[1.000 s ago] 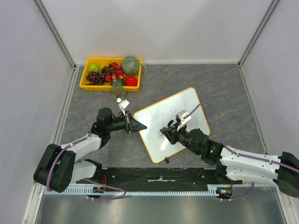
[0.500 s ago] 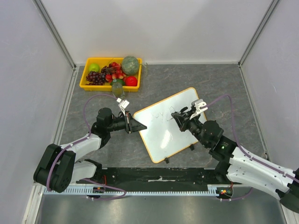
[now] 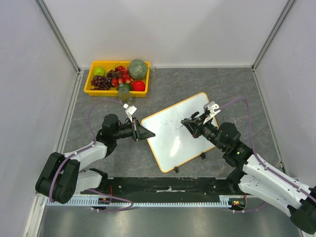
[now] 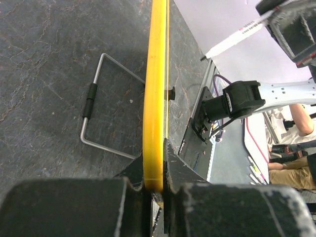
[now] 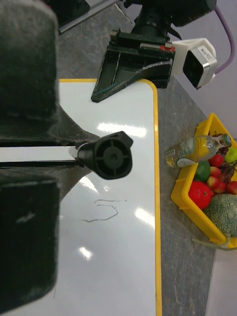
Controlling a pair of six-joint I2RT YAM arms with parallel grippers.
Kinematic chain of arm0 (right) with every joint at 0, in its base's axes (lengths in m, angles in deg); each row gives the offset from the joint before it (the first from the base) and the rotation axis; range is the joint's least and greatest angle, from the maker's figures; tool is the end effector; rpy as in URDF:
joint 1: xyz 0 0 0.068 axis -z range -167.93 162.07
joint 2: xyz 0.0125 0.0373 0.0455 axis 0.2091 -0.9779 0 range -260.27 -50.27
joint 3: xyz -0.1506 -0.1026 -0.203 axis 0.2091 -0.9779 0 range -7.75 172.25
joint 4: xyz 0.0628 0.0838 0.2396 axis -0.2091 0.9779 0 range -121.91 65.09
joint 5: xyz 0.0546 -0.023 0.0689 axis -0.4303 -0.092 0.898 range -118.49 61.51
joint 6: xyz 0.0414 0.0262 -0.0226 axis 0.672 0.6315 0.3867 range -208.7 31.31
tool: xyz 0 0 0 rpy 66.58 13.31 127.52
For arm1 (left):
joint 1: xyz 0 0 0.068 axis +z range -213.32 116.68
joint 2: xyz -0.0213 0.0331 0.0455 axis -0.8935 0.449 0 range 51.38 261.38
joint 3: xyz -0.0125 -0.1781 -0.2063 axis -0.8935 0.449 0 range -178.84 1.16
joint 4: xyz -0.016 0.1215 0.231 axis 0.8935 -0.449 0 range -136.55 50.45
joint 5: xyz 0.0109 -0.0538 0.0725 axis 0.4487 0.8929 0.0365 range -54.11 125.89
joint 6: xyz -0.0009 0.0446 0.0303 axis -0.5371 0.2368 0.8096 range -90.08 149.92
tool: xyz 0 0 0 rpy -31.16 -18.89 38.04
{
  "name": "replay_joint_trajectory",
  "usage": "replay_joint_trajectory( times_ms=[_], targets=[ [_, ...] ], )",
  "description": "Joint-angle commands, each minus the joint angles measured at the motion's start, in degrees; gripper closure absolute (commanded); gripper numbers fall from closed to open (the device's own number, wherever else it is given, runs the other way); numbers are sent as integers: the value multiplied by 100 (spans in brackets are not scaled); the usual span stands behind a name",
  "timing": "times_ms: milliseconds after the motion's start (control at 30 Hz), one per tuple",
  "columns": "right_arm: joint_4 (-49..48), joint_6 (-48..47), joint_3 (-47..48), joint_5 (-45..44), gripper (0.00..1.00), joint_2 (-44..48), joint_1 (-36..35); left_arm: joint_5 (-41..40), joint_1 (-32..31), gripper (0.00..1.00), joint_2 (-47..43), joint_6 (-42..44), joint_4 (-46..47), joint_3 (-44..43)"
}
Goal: Write a sentence on the whiteboard
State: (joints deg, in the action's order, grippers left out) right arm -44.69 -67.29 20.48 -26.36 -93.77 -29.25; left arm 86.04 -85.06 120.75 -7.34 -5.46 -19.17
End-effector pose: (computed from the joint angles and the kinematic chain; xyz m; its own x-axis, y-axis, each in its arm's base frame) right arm 0.1420 0.1265 0.2837 -0.2814 0.2383 -0.9295 -0.6284 0.6863 0.3662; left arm 0.2002 -0.1092 0.1899 -0.7515 -0.1179 -0.6491 0.5923 0.3129 -0.7425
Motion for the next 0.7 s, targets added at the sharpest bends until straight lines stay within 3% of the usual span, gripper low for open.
replay_joint_trajectory(
  times_ms=[0,133,300,667],
  targets=[
    [-173,-286,8,-517,100,246,-515,408,-173,98,95,1238,-359,258],
    [-348,-471,-63,-1583,100,98,-1482,408,-173,98,113,1238,-350,250],
    [-849,-471,-186,-2303,100,-394,-2054,416,-173,98,113,1247,-350,250],
    [-1438,-471,-221,-2780,100,-826,-2240,417,-182,98,104,1238,-332,258]
  ],
)
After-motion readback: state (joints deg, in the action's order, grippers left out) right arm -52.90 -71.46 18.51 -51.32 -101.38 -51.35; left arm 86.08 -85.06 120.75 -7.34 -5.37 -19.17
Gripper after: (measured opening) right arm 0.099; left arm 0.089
